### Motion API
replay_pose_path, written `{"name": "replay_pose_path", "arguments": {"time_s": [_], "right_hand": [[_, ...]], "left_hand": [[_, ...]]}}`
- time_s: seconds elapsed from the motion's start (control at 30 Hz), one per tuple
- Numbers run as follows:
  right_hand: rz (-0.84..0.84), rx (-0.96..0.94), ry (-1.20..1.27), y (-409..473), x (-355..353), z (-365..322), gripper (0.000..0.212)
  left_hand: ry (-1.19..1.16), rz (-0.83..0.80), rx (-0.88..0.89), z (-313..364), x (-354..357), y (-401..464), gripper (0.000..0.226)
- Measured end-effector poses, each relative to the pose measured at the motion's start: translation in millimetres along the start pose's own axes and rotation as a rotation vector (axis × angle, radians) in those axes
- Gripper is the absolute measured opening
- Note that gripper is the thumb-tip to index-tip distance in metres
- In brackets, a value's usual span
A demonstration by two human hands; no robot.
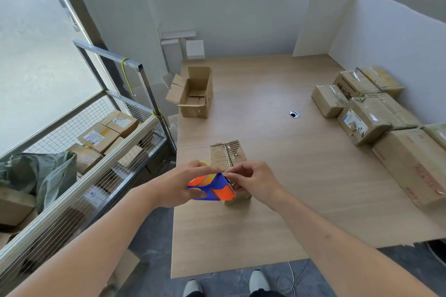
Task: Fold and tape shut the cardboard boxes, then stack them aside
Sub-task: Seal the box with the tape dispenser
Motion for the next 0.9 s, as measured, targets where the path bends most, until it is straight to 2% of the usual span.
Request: {"name": "replay_pose_path", "arguments": {"time_s": [0.1,0.2,0.3,0.47,0.9], "right_hand": [[0.122,-0.023,-0.079,-3.9,-9.4,4.9,0.009],[0.209,0.043,-0.133,-5.9,-16.3,20.5,0.008],[0.342,0.103,-0.149,-6.5,-37.1,41.0,0.017],[0.49,0.128,-0.149,-9.1,-82.2,57.1,0.017],[0.358,0.159,-0.362,35.2,-100.6,97.0,0.013]], "left_hand": [[0.139,0.018,-0.022,3.3,15.2,3.4,0.075],[0.216,0.029,-0.026,6.2,34.4,8.5,0.072],[0.296,-0.073,-0.061,-9.6,49.3,7.8,0.066],[0.159,-0.118,-0.17,-40.1,53.5,-3.8,0.058],[0.083,-0.211,-0.351,-55.5,75.9,33.5,0.048]]}}
Point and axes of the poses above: each hand's wrist, its own y-axis towards the middle knuckle, its own x-axis out of the palm, z = x × y, the point moved 4 cm from there along y, towards the middle knuckle, and after that the axes turned 11 degrees about y, right-handed, at the moved point
